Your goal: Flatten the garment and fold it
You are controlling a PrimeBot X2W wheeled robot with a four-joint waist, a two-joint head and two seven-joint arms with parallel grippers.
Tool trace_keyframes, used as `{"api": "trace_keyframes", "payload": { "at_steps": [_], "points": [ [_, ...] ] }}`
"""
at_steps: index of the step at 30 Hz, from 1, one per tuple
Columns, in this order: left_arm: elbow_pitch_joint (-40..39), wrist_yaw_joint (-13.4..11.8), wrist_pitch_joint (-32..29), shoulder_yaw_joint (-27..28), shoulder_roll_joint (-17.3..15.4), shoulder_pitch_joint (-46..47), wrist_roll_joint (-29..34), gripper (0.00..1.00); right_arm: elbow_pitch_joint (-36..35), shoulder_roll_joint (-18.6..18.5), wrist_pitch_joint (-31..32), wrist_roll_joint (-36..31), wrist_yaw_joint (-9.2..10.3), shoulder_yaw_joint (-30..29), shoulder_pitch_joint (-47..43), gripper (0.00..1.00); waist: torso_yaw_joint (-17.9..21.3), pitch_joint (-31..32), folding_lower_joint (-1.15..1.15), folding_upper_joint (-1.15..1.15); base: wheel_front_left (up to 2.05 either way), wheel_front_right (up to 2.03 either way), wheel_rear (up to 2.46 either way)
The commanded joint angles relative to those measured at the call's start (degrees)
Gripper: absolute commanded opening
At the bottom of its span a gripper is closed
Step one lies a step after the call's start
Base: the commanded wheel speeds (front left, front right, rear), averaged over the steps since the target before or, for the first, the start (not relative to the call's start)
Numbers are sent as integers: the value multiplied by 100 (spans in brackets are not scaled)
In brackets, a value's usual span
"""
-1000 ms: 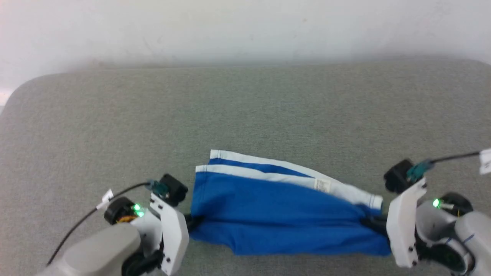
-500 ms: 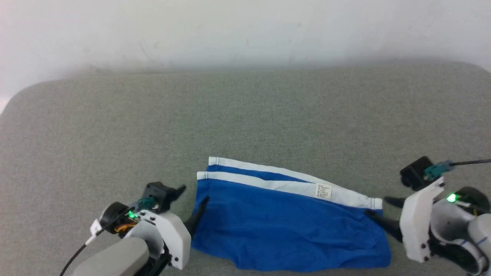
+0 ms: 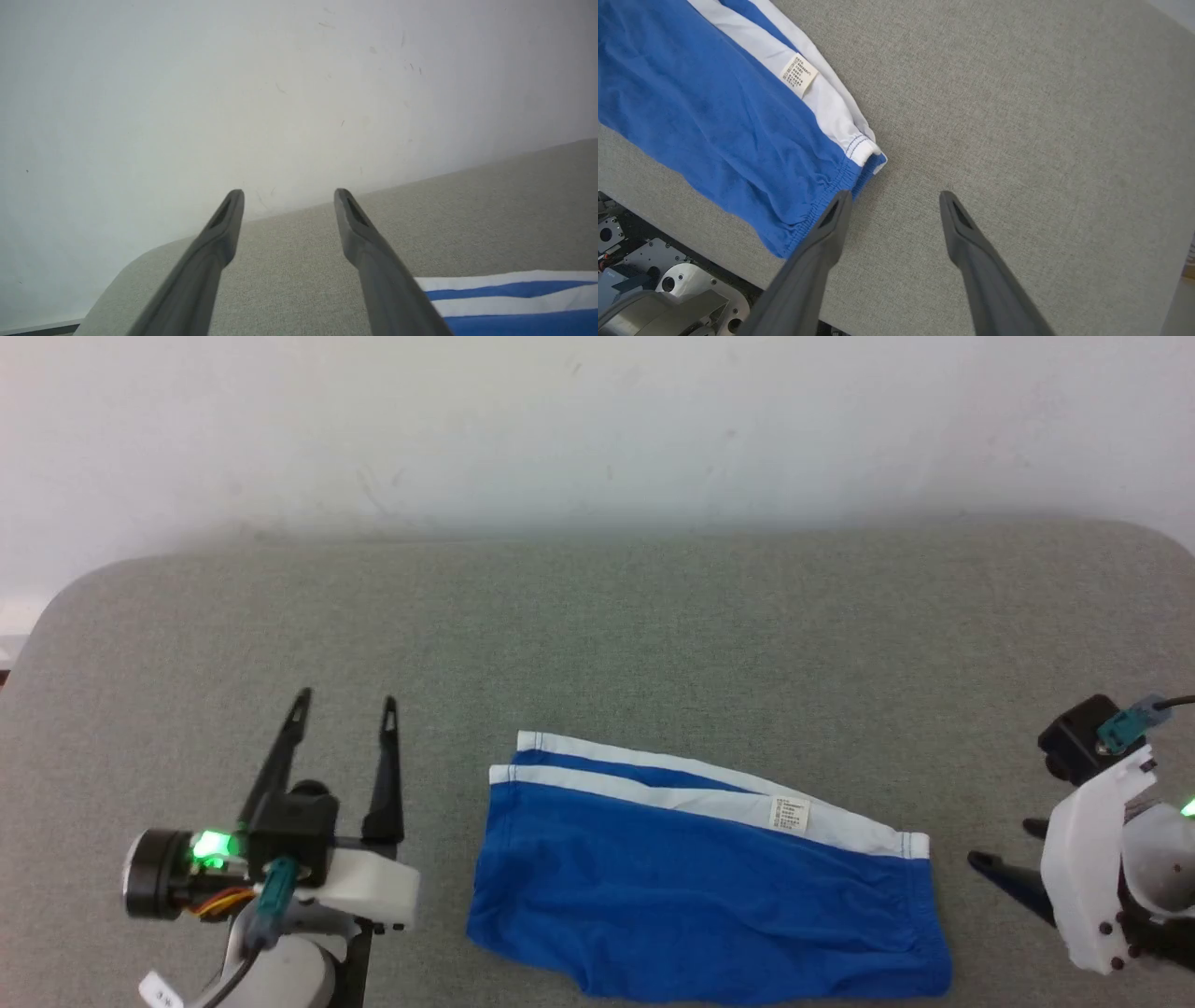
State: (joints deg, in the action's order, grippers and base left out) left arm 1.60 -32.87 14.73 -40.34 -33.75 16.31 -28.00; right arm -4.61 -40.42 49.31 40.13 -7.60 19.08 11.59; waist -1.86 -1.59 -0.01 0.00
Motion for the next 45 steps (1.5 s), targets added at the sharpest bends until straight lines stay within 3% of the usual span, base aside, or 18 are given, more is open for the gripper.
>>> {"api": "trace_keyframes", "payload": {
  "at_steps": [1,5,13,21,23,33,45],
  "points": [
    [-132,-92,26,225,92,-207,155,100,57,156,57,-25,11,-70,-122,100,-60,-61,1,0,0,0,0],
    [-570,-165,26,951,366,-720,693,100,397,703,155,-3,11,-409,-332,100,-185,-173,1,0,0,0,0],
    [-744,418,27,2013,995,-1488,1313,100,1426,1576,-131,-232,11,-608,-449,100,-379,-411,1,0,0,0,0],
    [-565,1083,27,2616,1558,-1720,1840,100,2063,1760,-461,-286,11,-208,-499,100,-476,-480,1,0,0,0,0],
    [-516,1225,27,2711,1645,-1760,1950,100,2108,1711,-598,-291,11,-152,-451,0,-467,-464,1,0,0,0,0],
    [-466,1584,27,2983,1889,-1779,2350,100,1997,1312,-1047,-58,11,-277,-3,0,-327,-312,1,0,0,0,0],
    [-486,1806,27,3117,2095,-1746,2569,100,2250,266,-934,-118,11,-1181,104,0,-137,-346,1,0,0,0,0]
  ]
}}
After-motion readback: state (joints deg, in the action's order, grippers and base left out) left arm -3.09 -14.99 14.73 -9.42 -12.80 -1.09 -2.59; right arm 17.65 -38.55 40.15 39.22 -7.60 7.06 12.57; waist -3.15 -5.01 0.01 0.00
